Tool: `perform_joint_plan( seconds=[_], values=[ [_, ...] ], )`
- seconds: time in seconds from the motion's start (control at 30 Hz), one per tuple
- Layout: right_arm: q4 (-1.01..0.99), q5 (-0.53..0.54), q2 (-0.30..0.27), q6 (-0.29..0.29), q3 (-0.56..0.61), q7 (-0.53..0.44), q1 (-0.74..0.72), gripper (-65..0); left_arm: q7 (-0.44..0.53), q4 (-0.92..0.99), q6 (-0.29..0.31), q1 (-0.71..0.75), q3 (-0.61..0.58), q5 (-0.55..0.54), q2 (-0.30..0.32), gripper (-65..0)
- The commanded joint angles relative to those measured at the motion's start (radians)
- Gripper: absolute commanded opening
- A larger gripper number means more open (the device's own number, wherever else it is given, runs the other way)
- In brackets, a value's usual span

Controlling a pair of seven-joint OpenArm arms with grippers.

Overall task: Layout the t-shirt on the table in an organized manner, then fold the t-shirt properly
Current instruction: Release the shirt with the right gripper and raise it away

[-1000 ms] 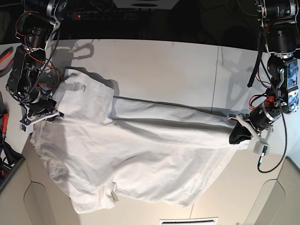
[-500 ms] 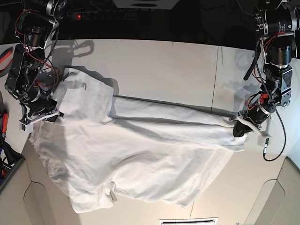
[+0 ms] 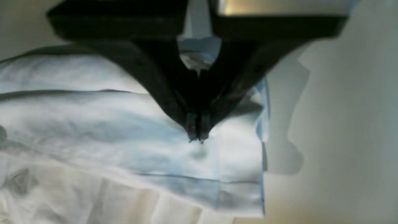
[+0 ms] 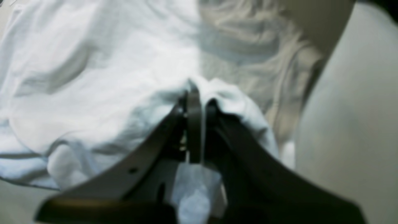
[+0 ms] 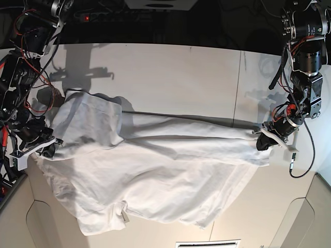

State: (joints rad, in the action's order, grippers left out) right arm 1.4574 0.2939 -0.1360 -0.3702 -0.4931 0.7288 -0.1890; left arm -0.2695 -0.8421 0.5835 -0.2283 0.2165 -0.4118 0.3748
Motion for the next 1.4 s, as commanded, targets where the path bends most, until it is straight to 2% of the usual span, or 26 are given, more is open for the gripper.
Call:
perform_joint_plan(
  seconds=[0.0,0.2,0.33,0.4,0.67,0.73,0.83,1.1,1.23,1.37],
  values=[
    [0.023,0.008,-0.013,0.001,-0.002,-0.01,-0.018,-65.0,0.014,-0.013,0.004,-0.023,0.005,-0.014,0.016,-65.0],
    [0.019,-0.003,-0.013,0.0,-0.002,0.025,-0.014,-64.1,0.014,-0.013,0.004,-0.023,0.005,-0.014,0.016,-65.0],
    [0.019,-0.048,-0.013,0.006,-0.002,0.02,-0.013,-44.8,0.014,-0.013,0.004,-0.023,0.005,-0.014,0.016,-65.0],
    [0.019,-0.06,-0.013,0.007,-0.002,0.006,-0.013,-40.4,0.014,-0.013,0.004,-0.023,0.005,-0.014,0.016,-65.0],
    [0.021,-0.065,-0.014,0.006,-0.002,0.011,-0.003,-40.6,0.015,-0.013,0.004,-0.023,0.005,-0.018,0.016,-65.0],
    [0.028,-0.06,-0.014,-0.018,-0.002,0.008,0.022,-40.6,0.015,-0.013,0.004,-0.023,0.005,-0.018,0.016,-65.0],
    [0.051,-0.003,-0.014,-0.053,-0.002,0.006,0.092,-40.6,0.014,-0.013,0.005,-0.023,0.005,-0.018,0.016,-65.0],
    [0.272,0.154,-0.013,-0.056,-0.009,0.031,0.356,-40.6,0.012,-0.013,0.005,-0.023,0.005,-0.018,0.016,-65.0],
    [0.299,0.203,0.006,-0.018,-0.043,0.027,0.441,-39.7,-0.019,-0.013,0.005,-0.023,0.005,-0.017,0.016,-65.0],
    [0.225,0.204,0.06,0.091,-0.067,-0.016,0.447,-26.3,-0.019,-0.015,0.005,-0.024,0.005,-0.018,0.019,-65.0]
  ],
)
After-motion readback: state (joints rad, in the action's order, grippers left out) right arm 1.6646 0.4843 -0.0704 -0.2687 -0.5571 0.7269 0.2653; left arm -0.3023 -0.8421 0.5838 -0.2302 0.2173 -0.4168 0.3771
